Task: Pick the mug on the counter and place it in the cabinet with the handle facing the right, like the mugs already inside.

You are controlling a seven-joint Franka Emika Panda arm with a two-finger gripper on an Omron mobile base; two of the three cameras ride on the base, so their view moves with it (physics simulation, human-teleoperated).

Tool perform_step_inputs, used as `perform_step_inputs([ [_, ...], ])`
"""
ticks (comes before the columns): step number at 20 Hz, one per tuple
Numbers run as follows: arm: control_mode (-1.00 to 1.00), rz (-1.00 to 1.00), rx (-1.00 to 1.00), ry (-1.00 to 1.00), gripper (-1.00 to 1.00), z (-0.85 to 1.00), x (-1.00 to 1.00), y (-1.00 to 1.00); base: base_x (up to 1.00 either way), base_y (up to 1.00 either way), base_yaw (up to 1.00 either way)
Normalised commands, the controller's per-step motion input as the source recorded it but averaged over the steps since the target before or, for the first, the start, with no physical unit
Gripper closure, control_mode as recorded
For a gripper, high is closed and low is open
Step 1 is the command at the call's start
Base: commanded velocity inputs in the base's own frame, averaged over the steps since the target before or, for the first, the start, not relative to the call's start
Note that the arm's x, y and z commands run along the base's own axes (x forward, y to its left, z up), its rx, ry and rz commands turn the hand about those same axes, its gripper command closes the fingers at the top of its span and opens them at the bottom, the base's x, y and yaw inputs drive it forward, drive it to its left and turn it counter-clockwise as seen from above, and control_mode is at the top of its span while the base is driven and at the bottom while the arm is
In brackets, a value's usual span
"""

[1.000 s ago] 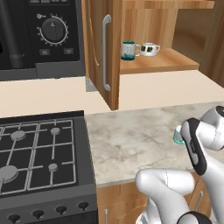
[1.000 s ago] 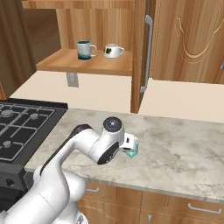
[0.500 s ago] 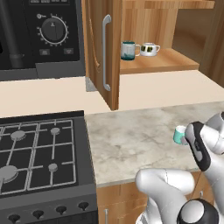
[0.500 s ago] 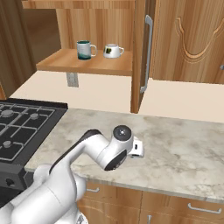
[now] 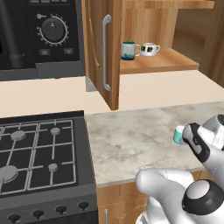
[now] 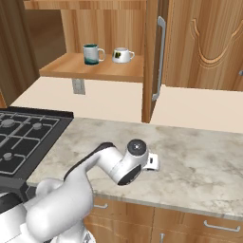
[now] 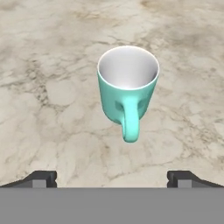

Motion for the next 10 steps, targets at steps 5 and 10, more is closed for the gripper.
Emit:
perform_step_inputs([
  [5,-1.0,0.0,0.0,0.0,-1.0,-0.17,0.29,-0.14,0.0,0.0,0.0],
  [10,-1.0,0.0,0.0,0.0,-1.0,-0.18,0.28,-0.18,0.0,0.0,0.0],
])
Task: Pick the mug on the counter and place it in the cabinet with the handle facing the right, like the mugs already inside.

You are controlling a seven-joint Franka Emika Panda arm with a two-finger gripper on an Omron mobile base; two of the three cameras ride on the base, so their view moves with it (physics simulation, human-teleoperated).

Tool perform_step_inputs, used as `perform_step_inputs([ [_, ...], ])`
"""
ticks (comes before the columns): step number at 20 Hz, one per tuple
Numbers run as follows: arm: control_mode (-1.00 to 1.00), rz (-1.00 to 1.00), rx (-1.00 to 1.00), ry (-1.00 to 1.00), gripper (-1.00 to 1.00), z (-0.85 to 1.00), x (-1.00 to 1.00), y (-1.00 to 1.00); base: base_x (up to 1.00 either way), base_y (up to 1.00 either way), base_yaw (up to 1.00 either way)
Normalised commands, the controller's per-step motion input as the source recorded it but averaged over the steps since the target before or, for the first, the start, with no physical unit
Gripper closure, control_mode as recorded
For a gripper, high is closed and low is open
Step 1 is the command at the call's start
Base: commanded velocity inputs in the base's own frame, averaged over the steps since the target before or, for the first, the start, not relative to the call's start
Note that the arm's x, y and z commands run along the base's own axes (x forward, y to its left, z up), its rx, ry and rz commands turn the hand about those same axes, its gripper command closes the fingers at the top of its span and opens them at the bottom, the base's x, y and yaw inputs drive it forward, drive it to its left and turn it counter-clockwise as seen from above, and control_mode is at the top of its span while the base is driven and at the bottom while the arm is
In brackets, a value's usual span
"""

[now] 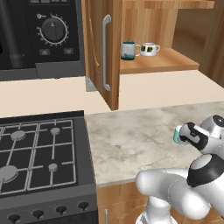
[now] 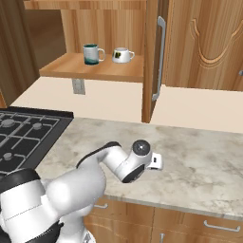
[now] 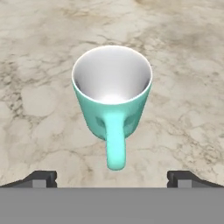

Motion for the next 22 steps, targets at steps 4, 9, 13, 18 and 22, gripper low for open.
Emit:
perform_step_inputs([
  [4,-1.0,0.0,0.0,0.0,-1.0,-0.18,0.29,-0.2,0.0,0.0,0.0],
  [9,-1.0,0.0,0.0,0.0,-1.0,-0.08,0.24,-0.05,0.0,0.0,0.0],
  [13,-1.0,0.0,0.0,0.0,1.0,-0.07,0.14,0.0,0.0,0.0,0.0],
  [18,-1.0,0.0,0.0,0.0,1.0,-0.09,0.04,0.0,0.0,0.0,0.0],
  [22,-1.0,0.0,0.0,0.0,1.0,-0.1,0.0,0.0,0.0,0.0,0.0],
])
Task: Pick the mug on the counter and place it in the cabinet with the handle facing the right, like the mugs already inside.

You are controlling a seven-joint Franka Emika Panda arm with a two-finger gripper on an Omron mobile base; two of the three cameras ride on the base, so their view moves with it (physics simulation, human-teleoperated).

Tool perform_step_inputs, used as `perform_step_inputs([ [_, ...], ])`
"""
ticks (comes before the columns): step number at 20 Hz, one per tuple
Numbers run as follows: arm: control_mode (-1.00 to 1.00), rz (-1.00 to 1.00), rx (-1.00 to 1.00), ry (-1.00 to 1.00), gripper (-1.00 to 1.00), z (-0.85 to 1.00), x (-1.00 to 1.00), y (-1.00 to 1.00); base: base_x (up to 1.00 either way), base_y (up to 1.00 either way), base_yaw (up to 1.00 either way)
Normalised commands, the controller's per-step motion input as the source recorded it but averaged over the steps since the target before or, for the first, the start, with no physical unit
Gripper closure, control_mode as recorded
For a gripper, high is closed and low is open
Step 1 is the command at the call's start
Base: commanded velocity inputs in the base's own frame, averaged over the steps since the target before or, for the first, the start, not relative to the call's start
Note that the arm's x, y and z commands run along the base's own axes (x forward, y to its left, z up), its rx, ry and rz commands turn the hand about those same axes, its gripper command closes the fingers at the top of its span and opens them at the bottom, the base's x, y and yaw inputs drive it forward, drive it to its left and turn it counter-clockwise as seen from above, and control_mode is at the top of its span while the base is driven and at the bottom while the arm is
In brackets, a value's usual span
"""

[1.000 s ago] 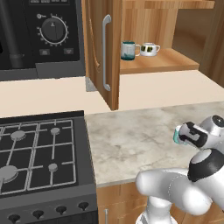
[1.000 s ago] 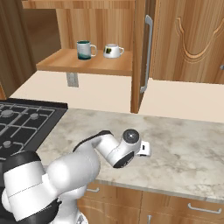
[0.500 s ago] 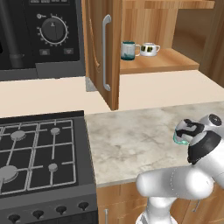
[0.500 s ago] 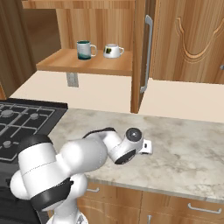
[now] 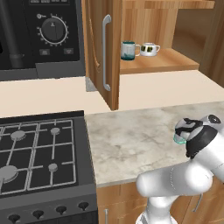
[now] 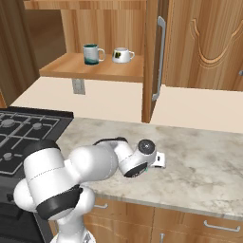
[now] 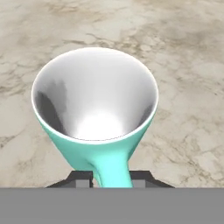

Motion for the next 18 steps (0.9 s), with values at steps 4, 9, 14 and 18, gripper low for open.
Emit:
perform_step_inputs([
  [4,-1.0,0.04,0.0,0.0,1.0,-0.01,0.0,0.02,0.0,0.0,0.0],
  [9,-1.0,0.0,0.0,-0.07,1.0,0.15,-0.01,0.25,0.0,0.0,0.0],
  [14,-1.0,0.0,0.0,-0.08,1.0,0.24,-0.01,0.43,0.0,0.0,0.0],
  [18,-1.0,0.0,-0.01,-0.07,1.0,0.47,0.0,0.44,0.0,0.0,0.0],
])
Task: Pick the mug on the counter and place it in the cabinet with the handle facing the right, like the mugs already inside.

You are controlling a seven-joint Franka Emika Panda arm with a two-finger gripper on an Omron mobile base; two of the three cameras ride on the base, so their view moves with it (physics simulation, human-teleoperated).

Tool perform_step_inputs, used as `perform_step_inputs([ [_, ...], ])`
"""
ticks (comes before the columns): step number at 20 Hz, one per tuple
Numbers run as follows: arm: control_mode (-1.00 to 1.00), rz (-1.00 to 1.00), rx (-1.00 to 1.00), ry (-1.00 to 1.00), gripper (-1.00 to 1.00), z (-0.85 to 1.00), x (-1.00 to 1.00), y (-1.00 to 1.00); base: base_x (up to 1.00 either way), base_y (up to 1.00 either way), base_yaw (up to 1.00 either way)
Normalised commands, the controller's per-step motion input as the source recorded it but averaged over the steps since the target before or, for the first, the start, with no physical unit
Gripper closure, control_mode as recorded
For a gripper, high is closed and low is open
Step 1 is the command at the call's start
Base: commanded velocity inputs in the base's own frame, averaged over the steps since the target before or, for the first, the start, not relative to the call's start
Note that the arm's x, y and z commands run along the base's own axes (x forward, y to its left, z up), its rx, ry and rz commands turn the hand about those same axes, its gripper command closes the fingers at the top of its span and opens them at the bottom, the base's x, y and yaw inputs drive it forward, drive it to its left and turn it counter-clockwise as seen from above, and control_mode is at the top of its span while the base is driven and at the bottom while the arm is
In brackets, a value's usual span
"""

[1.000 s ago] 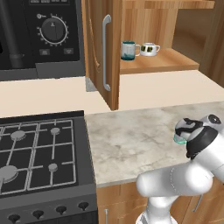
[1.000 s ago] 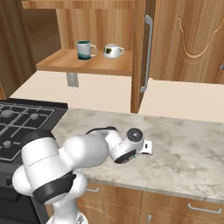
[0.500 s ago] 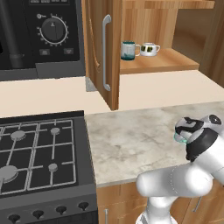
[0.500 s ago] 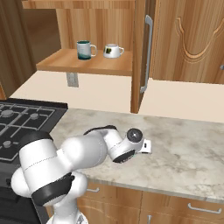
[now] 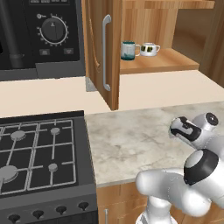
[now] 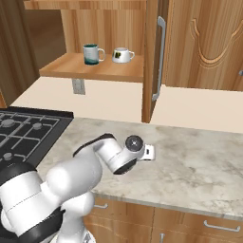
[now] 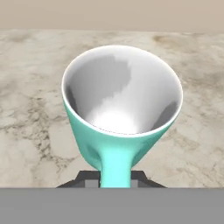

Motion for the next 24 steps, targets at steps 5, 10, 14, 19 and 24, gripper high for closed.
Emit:
perform_step_inputs([
  [5,-1.0,0.0,-0.05,-0.04,1.0,0.62,0.0,0.41,0.0,0.0,0.0],
  [10,-1.0,0.0,-0.08,-0.01,1.0,0.6,0.0,0.38,0.0,0.0,0.0],
  [14,-1.0,0.0,-0.08,-0.01,1.0,0.63,-0.02,0.36,0.0,0.0,0.0],
  [19,-1.0,0.0,-0.05,-0.01,1.0,0.72,-0.03,0.29,0.0,0.0,0.0],
  [24,-1.0,0.0,-0.02,-0.02,1.0,0.71,-0.15,0.25,0.0,0.0,0.0],
])
